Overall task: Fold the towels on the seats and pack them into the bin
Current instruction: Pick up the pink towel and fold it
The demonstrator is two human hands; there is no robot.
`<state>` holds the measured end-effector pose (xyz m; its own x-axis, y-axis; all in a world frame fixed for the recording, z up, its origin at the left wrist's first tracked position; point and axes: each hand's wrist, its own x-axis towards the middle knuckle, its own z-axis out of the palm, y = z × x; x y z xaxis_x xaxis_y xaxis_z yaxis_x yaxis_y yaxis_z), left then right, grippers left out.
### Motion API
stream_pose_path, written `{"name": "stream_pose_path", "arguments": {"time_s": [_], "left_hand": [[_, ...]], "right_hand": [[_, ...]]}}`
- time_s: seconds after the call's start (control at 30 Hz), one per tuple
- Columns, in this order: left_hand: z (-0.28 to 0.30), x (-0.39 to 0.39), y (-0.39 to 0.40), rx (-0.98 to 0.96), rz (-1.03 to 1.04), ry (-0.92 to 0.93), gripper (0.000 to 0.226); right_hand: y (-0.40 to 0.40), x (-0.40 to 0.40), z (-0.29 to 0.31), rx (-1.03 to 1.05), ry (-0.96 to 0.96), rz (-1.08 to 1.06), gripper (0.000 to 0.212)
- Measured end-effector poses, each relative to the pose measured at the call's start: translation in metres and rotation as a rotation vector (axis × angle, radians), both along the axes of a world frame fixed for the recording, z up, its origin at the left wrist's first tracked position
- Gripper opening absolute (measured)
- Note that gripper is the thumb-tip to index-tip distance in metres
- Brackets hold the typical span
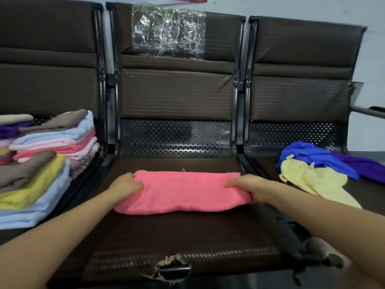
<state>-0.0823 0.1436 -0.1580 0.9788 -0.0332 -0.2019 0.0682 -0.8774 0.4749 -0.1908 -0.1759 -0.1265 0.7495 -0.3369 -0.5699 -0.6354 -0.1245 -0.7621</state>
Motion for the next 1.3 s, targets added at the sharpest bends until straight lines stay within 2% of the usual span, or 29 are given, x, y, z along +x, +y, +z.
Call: {"name": "stream_pose_path", "arguments": {"time_s": [0.1, 0.17, 0.3, 0.37, 0.4, 0.5, 0.63, 0.7, 0.77, 0.83, 0.93, 1.0, 1.03, 1.1, 1.13, 1.2, 1.23, 1.3], "left_hand": [[0.004, -0.009, 0.0, -0.102, -0.021, 0.051, 0.048], [0.005, -0.015, -0.002, -0.161, -0.049, 0.063, 0.044], [0.008, -0.023, -0.003, -0.249, 0.0, 0.07, 0.042], [0.012, -0.024, 0.001, -0.347, 0.074, 0.108, 0.037], [0.014, -0.024, 0.005, -0.381, 0.109, 0.13, 0.03], [0.024, -0.03, 0.02, -0.446, 0.192, 0.205, 0.017], [0.031, -0.036, 0.038, -0.528, 0.257, 0.25, 0.019], [0.031, -0.038, 0.042, -0.553, 0.253, 0.277, 0.018], [0.031, -0.039, 0.041, -0.572, 0.251, 0.287, 0.018], [0.031, -0.039, 0.037, -0.582, 0.26, 0.291, 0.02], [0.028, -0.037, 0.025, -0.561, 0.246, 0.293, 0.031], [0.026, -0.036, 0.012, -0.513, 0.22, 0.277, 0.04], [0.026, -0.037, 0.005, -0.505, 0.213, 0.279, 0.041], [0.025, -0.042, -0.01, -0.492, 0.196, 0.309, 0.04], [0.022, -0.043, -0.015, -0.446, 0.171, 0.29, 0.051], [0.015, -0.042, -0.023, -0.332, 0.099, 0.244, 0.08], [0.015, -0.042, -0.027, -0.325, 0.077, 0.231, 0.085], [0.022, -0.044, -0.03, -0.366, 0.084, 0.255, 0.073]], "right_hand": [[0.006, -0.001, 0.018, -0.007, -0.169, -0.101, 0.022], [0.011, 0.003, 0.03, -0.057, -0.27, -0.134, 0.014], [0.041, 0.022, 0.053, -0.148, -0.325, -0.07, 0.004], [0.069, 0.035, 0.058, -0.126, -0.347, -0.025, 0.008], [0.084, 0.041, 0.059, -0.152, -0.344, 0.009, 0.016], [0.135, 0.05, 0.053, -0.19, -0.387, 0.19, 0.031], [0.179, 0.044, 0.042, 0.051, -0.239, 0.573, 0.017], [0.184, 0.044, 0.038, 0.072, -0.182, 0.714, 0.015], [0.18, 0.047, 0.038, -0.001, -0.208, 0.697, 0.022], [0.168, 0.051, 0.037, -0.112, -0.253, 0.612, 0.019], [0.133, 0.06, 0.03, -0.427, -0.285, 0.501, 0.015], [0.107, 0.061, 0.024, -0.601, -0.201, 0.434, 0.016], [0.097, 0.057, 0.022, -0.591, -0.122, 0.41, 0.016], [0.088, 0.044, 0.017, -0.398, 0.08, 0.397, 0.02], [0.09, 0.038, 0.014, -0.284, 0.144, 0.41, 0.023], [0.099, 0.033, 0.008, -0.125, 0.167, 0.413, 0.022], [0.104, 0.034, 0.005, -0.07, 0.136, 0.387, 0.02], [0.12, 0.039, 0.004, -0.003, 0.076, 0.311, 0.021]]}}
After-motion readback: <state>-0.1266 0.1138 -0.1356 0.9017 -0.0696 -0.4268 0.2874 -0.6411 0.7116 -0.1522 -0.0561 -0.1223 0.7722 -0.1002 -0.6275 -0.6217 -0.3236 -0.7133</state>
